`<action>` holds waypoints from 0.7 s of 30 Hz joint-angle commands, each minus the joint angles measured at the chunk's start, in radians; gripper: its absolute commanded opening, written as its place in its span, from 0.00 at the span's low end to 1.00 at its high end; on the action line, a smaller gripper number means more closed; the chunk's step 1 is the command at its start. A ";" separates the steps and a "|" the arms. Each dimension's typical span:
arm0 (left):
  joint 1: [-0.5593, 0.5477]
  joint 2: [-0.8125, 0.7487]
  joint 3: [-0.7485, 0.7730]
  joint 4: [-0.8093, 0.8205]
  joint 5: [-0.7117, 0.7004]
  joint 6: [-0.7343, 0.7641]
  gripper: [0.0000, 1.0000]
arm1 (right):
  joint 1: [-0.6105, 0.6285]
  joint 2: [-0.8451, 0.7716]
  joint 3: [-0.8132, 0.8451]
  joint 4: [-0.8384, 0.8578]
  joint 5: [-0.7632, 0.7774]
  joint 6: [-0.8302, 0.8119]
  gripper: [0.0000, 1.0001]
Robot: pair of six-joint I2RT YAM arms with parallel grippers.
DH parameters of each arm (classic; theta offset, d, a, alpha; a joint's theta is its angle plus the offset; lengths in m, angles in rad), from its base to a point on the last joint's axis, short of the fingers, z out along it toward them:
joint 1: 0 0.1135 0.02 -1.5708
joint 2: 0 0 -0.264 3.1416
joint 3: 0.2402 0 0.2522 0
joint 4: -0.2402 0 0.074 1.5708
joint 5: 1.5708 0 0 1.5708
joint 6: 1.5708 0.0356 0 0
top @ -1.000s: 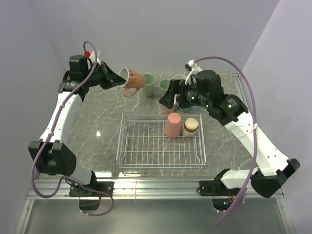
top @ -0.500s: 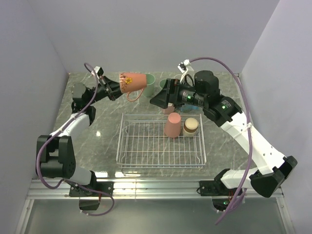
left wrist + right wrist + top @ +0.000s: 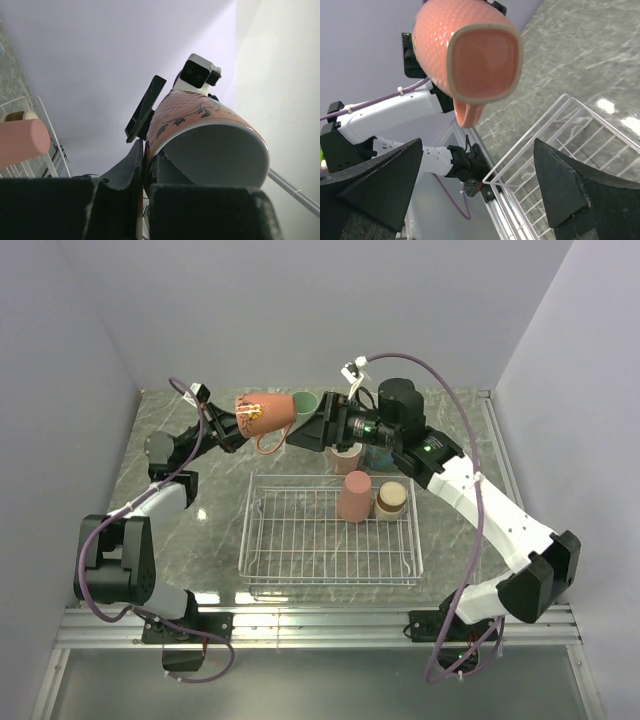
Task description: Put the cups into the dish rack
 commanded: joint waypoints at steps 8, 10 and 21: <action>0.001 -0.075 -0.007 0.350 -0.047 -0.322 0.00 | 0.053 0.114 0.096 0.162 -0.065 0.054 0.90; 0.000 -0.086 -0.015 0.332 -0.048 -0.314 0.00 | 0.062 0.125 0.099 0.187 -0.064 0.078 0.87; -0.022 -0.122 -0.038 0.159 -0.019 -0.182 0.00 | 0.087 0.159 0.071 0.380 -0.086 0.208 0.39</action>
